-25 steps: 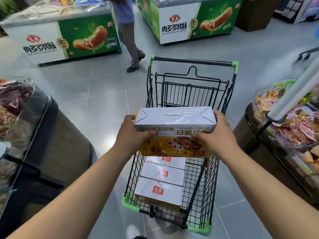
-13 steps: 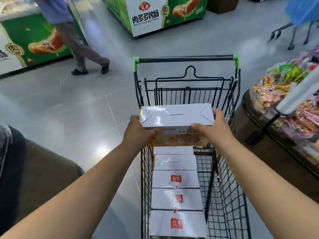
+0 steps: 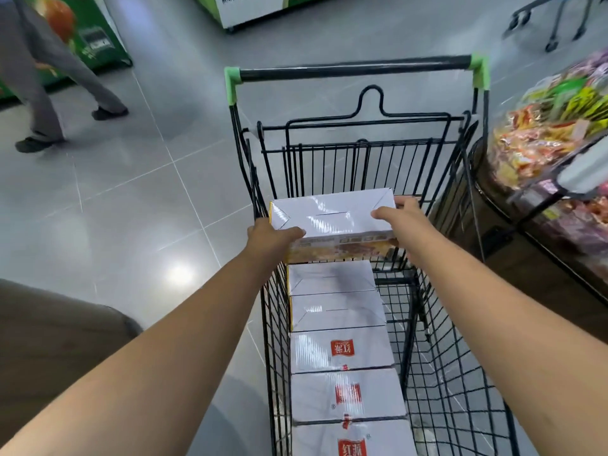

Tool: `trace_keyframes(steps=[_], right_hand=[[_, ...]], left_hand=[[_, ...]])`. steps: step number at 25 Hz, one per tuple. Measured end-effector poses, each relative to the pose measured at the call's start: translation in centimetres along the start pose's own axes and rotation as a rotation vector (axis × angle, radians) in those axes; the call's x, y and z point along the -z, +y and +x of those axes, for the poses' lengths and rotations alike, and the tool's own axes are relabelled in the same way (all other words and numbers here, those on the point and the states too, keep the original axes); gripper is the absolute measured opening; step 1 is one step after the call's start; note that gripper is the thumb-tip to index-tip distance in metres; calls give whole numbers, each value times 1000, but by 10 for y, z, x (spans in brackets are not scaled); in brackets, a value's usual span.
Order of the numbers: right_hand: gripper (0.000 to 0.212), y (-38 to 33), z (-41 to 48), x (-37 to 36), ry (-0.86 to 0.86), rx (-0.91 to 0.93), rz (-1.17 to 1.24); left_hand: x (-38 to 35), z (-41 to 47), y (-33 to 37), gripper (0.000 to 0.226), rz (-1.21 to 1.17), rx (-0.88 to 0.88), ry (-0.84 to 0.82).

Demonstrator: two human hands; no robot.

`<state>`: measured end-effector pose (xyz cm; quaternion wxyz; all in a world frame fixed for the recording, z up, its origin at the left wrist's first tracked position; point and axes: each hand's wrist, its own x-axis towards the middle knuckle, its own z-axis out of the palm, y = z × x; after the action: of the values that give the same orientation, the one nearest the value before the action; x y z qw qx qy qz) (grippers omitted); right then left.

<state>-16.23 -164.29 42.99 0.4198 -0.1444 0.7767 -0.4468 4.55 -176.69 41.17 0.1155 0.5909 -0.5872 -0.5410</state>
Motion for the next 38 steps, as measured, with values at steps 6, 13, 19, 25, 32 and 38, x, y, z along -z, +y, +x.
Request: trace_keyframes(steps=[6,13,19,25,32,38], right_hand=[[53,53,39,-21,-40,-117,-102],[78,91,45,-29,-117,-86,-214],[72,87,42,-21,-136,-85,-183],[75,90,35,-19,-183,-11,-354],[88,82,10,-6,-241,100,-426],[90,87,-29,38,-309,176,-377]], left_hand=[[-35,13,-38,107,118,103,-73],[-46,22,-60,106,298,105,-152],[-42,11,-61,64,192,95,-141],[-49,10,-69,71,273,67,-137],[-55,-13,-40,81,380,28,-48],[-79,-70,-22,95,380,-75,41]])
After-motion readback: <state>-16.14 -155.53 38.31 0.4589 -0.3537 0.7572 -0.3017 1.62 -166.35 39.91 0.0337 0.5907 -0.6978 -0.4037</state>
